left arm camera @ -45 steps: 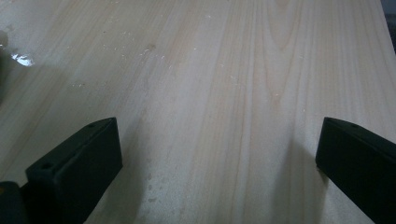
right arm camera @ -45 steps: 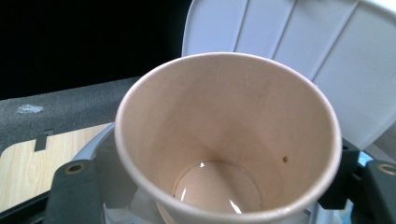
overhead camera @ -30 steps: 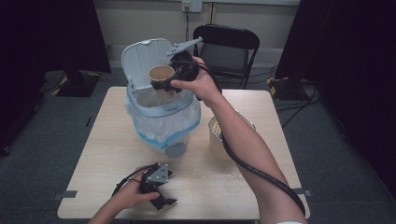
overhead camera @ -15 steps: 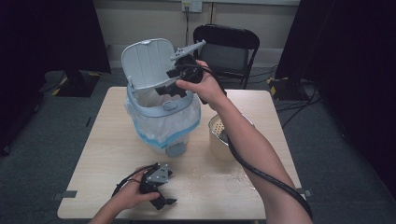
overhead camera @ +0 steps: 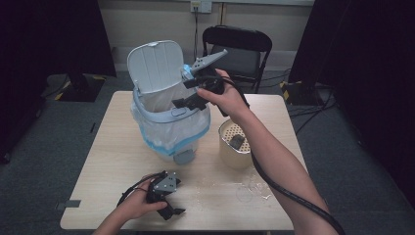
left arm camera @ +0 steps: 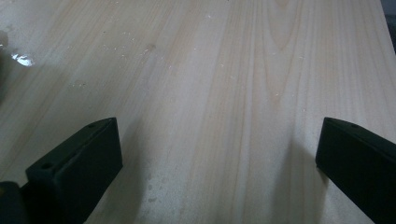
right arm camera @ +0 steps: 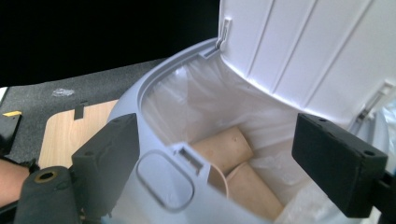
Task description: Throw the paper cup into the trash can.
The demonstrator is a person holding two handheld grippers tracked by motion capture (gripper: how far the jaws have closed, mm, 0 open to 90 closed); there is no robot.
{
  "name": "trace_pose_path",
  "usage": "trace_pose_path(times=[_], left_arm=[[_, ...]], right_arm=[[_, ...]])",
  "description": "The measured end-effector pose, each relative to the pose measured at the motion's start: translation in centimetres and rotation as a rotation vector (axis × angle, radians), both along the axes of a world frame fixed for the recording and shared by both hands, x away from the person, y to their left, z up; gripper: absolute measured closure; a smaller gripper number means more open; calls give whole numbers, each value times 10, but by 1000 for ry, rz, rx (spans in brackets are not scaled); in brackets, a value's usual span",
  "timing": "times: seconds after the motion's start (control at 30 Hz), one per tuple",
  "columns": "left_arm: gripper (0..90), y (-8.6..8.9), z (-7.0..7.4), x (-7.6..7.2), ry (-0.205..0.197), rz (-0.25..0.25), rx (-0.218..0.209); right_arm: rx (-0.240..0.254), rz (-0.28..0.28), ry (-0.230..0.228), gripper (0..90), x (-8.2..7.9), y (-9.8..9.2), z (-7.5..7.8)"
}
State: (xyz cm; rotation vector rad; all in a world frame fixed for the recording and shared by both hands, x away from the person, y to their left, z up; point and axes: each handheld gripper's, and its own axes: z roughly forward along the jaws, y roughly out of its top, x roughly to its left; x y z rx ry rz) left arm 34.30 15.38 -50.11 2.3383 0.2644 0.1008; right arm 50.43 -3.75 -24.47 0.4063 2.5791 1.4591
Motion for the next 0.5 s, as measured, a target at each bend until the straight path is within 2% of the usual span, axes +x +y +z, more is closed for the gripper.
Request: trace_pose_path(times=[0.5], left_arm=[[0,0,0,0,0,0,-1]], right_arm=[[-3,-3,3,146,-16,-32,-7]])
